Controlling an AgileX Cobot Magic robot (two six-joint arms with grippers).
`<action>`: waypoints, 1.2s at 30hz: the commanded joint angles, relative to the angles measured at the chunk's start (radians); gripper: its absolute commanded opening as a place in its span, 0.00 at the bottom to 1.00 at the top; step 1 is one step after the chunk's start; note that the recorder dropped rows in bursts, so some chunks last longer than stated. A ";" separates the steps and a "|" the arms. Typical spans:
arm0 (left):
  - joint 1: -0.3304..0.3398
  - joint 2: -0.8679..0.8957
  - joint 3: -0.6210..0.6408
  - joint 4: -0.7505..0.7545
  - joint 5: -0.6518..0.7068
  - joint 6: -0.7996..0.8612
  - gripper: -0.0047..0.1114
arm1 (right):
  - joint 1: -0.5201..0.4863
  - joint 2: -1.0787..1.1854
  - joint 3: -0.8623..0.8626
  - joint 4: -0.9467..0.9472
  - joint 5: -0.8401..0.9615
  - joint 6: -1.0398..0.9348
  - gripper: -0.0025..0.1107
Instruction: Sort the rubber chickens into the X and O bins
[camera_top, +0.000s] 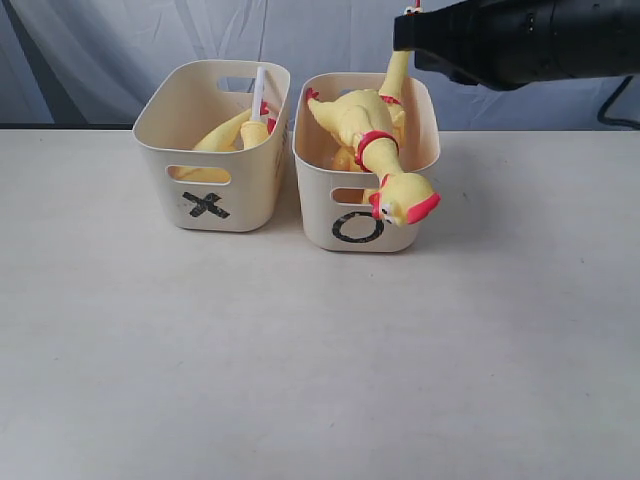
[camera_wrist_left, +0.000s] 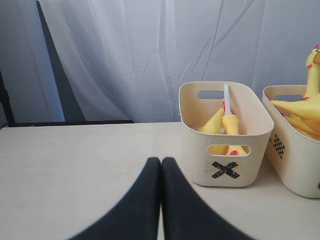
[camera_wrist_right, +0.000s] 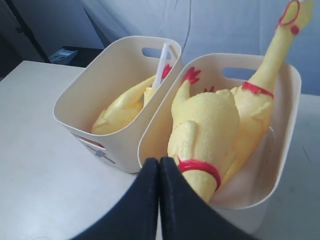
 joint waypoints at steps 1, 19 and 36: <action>-0.002 -0.005 0.004 0.024 -0.003 0.000 0.04 | -0.002 -0.058 0.005 -0.011 -0.014 -0.067 0.02; -0.002 -0.005 0.004 0.042 0.038 0.000 0.04 | -0.002 -0.250 0.044 -0.008 0.056 -0.091 0.02; -0.002 -0.005 0.004 0.042 0.038 0.000 0.04 | -0.002 -0.261 0.044 0.033 0.047 -0.091 0.02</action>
